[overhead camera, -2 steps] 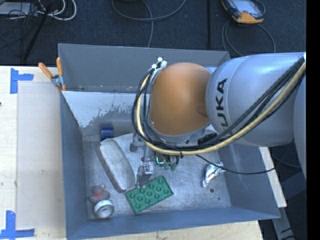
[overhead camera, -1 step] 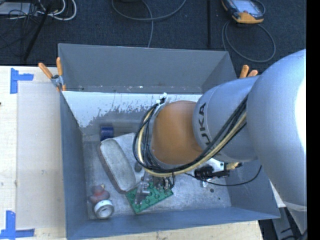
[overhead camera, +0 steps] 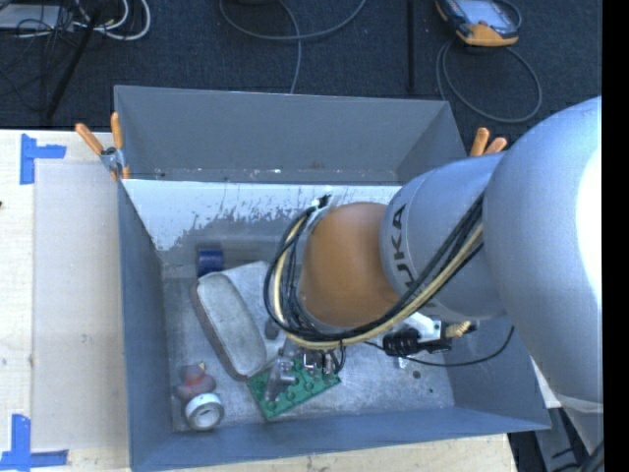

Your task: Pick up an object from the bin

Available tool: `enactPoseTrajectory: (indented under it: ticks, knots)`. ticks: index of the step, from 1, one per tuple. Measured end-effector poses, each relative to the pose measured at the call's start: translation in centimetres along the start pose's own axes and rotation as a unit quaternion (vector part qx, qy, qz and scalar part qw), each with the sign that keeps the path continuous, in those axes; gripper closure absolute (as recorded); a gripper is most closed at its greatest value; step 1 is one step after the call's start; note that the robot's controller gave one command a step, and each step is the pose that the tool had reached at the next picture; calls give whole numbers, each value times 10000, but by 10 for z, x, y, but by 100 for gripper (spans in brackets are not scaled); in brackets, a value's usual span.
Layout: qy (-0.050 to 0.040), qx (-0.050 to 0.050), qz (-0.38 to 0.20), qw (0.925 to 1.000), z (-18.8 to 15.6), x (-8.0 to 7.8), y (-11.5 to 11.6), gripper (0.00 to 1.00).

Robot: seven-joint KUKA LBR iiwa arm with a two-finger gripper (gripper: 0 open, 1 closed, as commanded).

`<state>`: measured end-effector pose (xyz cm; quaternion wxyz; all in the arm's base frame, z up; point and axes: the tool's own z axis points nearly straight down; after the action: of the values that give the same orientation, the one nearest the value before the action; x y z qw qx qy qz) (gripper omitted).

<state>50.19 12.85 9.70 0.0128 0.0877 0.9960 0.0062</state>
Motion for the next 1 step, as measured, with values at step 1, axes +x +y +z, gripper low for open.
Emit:
enactPoseTrajectory:
  ticks: [1]
  knots:
    - [-10, 28, 53, 10000, -1, -2, -5, 100]
